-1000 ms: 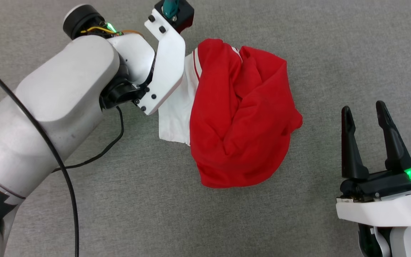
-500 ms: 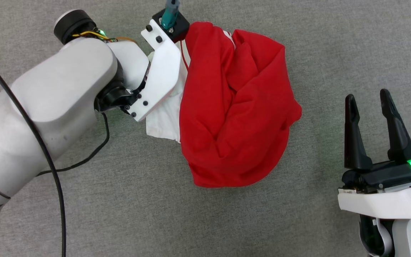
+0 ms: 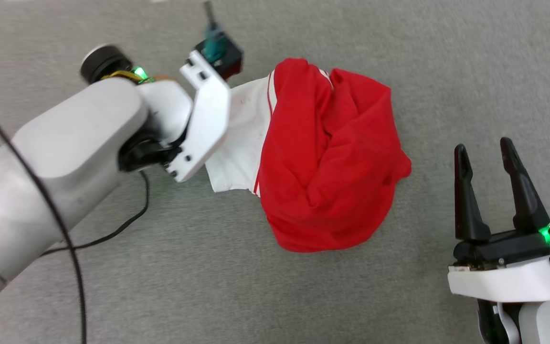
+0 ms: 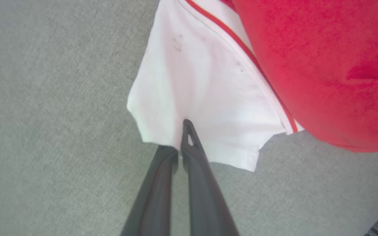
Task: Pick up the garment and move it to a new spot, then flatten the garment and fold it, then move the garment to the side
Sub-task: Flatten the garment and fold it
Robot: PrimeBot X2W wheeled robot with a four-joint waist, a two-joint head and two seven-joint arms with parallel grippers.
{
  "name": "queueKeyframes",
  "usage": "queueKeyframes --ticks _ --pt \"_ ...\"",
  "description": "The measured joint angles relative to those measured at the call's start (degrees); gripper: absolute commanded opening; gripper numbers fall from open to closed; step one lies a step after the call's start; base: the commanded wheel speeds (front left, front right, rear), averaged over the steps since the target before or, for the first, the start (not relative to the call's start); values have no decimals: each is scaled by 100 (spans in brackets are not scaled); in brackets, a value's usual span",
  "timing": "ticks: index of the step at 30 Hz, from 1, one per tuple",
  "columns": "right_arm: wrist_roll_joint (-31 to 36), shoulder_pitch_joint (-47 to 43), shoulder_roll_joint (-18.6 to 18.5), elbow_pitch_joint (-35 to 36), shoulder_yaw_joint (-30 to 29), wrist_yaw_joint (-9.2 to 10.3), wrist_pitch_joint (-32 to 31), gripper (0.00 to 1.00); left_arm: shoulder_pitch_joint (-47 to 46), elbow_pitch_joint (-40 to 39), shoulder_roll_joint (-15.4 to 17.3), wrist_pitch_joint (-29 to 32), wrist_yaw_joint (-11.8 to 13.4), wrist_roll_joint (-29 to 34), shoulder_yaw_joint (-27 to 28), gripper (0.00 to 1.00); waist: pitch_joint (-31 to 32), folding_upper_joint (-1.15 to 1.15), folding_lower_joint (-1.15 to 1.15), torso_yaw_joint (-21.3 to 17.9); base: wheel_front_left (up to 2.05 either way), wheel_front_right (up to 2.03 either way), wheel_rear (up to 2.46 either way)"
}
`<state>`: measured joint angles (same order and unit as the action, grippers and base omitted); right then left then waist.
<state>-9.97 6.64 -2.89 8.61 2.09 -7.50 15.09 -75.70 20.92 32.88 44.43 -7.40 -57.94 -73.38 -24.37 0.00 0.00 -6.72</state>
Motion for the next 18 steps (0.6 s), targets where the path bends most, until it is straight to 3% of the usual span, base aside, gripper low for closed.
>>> queueKeyframes --ticks 11,18 --pt "148 -253 0 -63 -7 0 0 100 820 388 1027 -463 -1 -444 -4 0 525 0 0 557 0 0 0" --pt "180 -318 0 -120 7 0 0 100 1321 801 1379 -668 37 -635 16 0 591 0 0 596 0 0 0"
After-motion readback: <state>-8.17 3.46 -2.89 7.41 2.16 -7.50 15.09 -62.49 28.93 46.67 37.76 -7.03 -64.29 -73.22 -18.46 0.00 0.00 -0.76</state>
